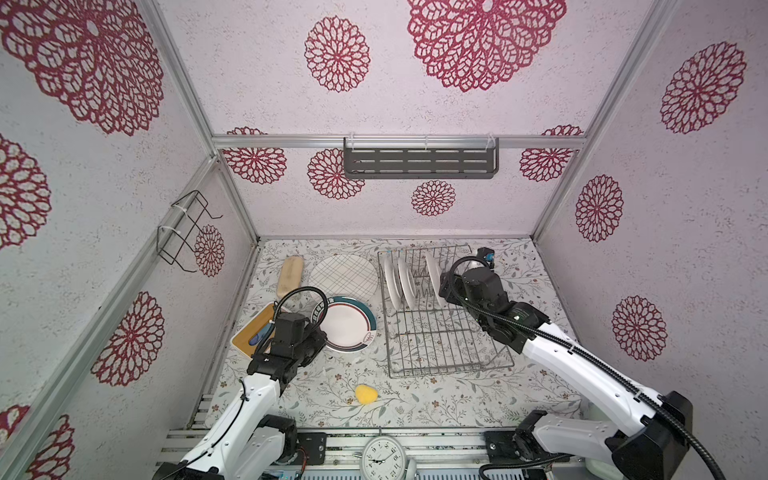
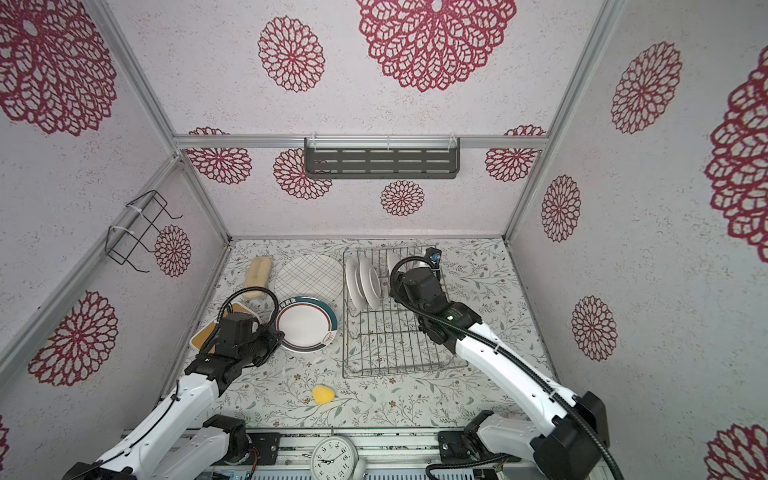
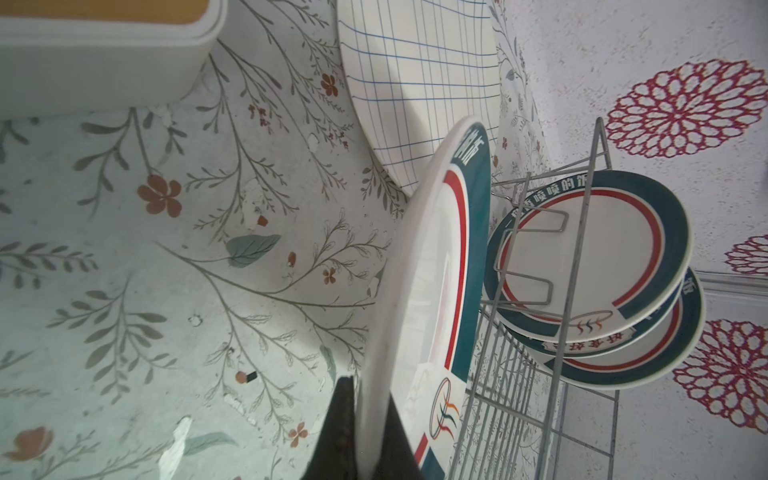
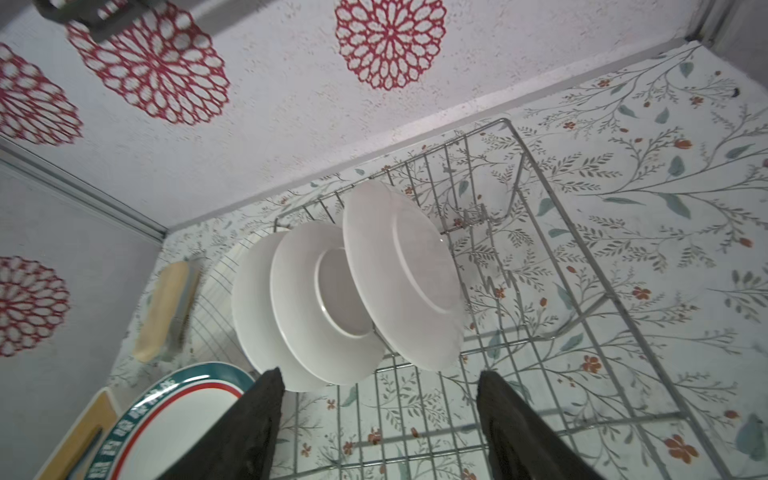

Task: Unload the plates from the dish rack
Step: 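Set the plate down by the wooden box while the right gripper reaches into the rack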

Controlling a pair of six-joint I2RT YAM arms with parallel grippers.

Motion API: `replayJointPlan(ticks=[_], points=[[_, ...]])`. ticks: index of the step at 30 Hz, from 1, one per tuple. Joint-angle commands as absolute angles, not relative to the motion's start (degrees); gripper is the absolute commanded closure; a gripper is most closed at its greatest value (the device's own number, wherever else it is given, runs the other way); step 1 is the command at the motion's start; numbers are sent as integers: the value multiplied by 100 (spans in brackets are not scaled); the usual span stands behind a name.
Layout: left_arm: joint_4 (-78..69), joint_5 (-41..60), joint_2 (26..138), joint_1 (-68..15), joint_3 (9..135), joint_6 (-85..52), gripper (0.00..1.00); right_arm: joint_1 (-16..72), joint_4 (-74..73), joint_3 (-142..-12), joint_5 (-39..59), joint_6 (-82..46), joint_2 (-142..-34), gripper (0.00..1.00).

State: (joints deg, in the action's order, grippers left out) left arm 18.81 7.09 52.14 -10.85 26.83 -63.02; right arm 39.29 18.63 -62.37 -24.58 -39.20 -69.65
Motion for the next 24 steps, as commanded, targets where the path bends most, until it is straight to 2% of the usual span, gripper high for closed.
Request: replayJointPlan(ticks=[1,13,24], points=[[1476,659,5159,-1004,2636,-6276,100,3980,2476,-6483,-2854,-3367,-7161,23],[1051,891,5299,-910,2111,-6415,100,4384,3090,-7325,-3818,-2899,-8335,21],[739,1169,5488,-896,1846,-6535,100,4499,3339,-7866,-4319,-2752,-9091,21]])
